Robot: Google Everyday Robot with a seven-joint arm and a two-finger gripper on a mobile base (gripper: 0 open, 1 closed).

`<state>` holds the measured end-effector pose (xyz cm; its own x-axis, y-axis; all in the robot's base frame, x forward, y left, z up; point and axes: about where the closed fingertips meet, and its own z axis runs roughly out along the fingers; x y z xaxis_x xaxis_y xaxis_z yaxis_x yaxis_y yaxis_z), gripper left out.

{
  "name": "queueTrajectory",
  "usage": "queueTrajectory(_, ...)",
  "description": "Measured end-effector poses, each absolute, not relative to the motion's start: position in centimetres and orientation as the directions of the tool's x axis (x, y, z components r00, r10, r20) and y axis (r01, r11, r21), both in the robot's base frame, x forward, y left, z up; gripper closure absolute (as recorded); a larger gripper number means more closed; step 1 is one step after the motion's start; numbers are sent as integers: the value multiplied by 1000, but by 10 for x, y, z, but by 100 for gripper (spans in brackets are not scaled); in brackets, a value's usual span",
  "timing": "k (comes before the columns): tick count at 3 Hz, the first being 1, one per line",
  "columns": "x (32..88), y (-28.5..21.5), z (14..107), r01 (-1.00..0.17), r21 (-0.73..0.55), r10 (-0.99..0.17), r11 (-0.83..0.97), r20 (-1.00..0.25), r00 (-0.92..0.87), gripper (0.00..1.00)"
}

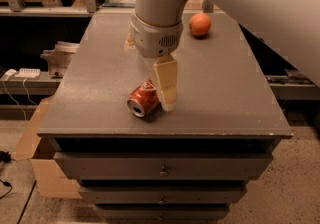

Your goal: Pick coke can

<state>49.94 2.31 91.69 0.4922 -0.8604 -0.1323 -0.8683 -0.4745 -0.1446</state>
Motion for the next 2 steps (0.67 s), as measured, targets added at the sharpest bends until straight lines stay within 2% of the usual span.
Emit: queueTrajectory(2,511,25,882,-850,-118,-837,-513,-149,526,0)
